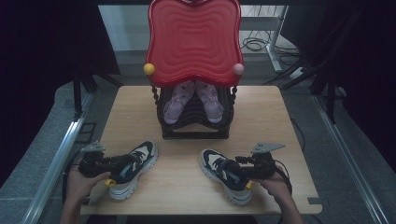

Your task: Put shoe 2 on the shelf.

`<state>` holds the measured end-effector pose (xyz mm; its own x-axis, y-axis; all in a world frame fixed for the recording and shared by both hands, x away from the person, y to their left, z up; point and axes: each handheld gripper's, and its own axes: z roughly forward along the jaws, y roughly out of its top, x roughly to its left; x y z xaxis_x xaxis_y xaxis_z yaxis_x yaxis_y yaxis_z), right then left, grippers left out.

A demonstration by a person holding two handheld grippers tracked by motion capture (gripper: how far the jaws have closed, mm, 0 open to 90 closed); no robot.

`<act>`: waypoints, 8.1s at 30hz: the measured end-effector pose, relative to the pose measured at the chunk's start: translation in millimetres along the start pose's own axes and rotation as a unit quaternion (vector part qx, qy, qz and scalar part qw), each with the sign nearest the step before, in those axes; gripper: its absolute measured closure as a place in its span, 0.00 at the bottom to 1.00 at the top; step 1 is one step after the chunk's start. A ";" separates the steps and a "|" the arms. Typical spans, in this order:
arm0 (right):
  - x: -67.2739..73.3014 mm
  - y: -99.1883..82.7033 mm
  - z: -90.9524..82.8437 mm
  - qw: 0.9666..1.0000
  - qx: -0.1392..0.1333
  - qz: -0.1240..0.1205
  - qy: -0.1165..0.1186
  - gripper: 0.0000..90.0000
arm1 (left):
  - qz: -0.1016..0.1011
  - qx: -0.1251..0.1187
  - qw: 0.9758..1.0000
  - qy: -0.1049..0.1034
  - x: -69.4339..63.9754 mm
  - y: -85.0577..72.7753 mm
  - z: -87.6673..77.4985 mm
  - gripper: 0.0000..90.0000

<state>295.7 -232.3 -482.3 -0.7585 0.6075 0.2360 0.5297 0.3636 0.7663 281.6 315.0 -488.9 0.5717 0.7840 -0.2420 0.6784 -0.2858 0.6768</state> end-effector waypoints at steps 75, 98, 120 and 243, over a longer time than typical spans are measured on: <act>-11.2 -39.2 -62.8 0.958 -0.212 0.136 -0.138 0.80 | -0.055 -0.155 0.986 -0.002 -0.2 8.1 -25.3 0.79; -23.2 -22.1 -67.2 0.937 -0.269 0.149 -0.165 0.80 | -0.071 -0.213 0.974 0.019 4.4 15.3 -44.1 0.79; -35.8 18.4 -83.5 0.925 -0.307 0.144 -0.172 0.80 | -0.077 -0.251 0.965 0.025 12.9 49.2 -47.2 0.79; -32.8 217.3 -158.3 0.907 -0.378 0.098 -0.156 0.79 | -0.065 -0.372 0.926 -0.008 -5.3 245.9 -122.2 0.78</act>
<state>375.6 -285.0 -228.9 -0.4708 0.8217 0.3211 0.1406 -0.2894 0.9468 389.0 308.0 -236.2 0.5179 0.7756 -0.3609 0.2399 0.2732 0.9315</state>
